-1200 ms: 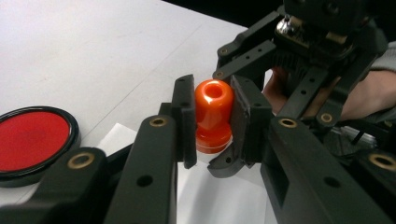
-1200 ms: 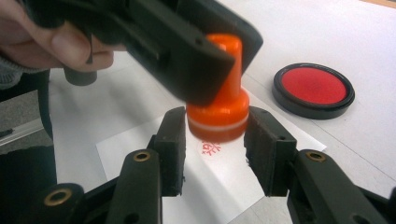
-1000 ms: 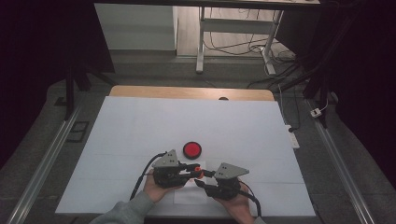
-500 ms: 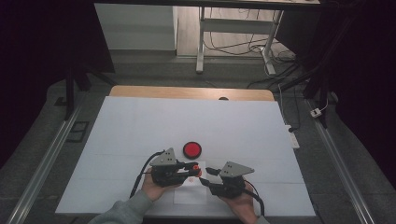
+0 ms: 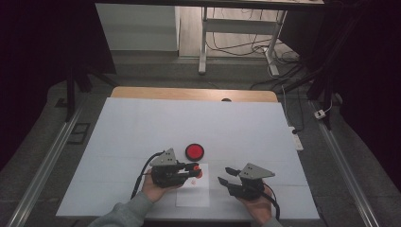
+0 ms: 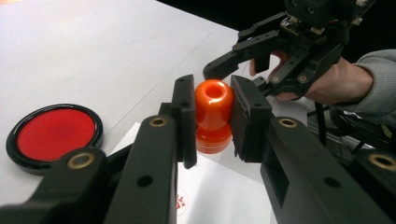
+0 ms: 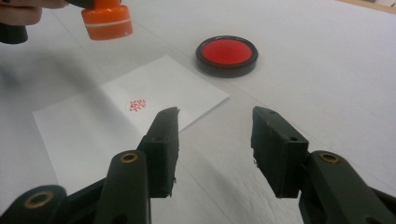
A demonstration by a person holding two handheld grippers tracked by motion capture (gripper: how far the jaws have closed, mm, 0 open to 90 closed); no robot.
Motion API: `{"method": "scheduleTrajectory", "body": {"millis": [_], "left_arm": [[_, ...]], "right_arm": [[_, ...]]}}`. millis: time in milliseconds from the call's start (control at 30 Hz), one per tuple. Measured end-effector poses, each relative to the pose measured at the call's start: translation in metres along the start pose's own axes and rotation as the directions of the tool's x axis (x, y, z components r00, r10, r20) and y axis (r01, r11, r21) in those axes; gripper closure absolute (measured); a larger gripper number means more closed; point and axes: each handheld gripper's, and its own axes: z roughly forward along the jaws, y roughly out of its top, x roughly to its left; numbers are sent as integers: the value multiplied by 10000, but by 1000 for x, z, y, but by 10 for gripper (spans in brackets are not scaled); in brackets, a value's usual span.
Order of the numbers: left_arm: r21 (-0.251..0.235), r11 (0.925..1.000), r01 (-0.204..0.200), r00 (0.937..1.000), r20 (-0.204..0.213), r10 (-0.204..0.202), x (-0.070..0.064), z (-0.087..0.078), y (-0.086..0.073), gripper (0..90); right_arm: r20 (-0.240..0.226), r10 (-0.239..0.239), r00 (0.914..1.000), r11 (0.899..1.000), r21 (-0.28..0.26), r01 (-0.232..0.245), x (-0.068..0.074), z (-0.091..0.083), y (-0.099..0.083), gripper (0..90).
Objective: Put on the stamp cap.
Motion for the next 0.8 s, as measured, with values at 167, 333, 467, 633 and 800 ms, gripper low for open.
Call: {"method": "scheduleTrajectory", "body": {"millis": [167, 333, 467, 633, 800], "left_arm": [[250, 9996, -90, 9999, -130, 94, -2, 2, 0, 723], [301, 9995, -53, 9998, -169, 58, -1, 0, 0, 723], [312, 9995, -81, 9994, -333, 91, 0, -3, 2, 722], [358, 9993, -61, 9987, -510, 79, 3, -6, 3, 722], [386, 9993, -1, 9972, -742, 29, 9, -10, 5, 722]], "right_arm": [[282, 44, 9996, 10000, -48, -43, -7, -13, -8, 496], [795, 338, 9963, 9994, -123, -329, -21, -31, -13, 490], [976, 426, 9943, 9991, 13, -429, -31, -42, -21, 487], [1127, 548, 9921, 9982, 177, -571, -39, -53, -30, 482], [1276, 733, 9891, 9969, 200, -765, -47, -56, -34, 478]]}}
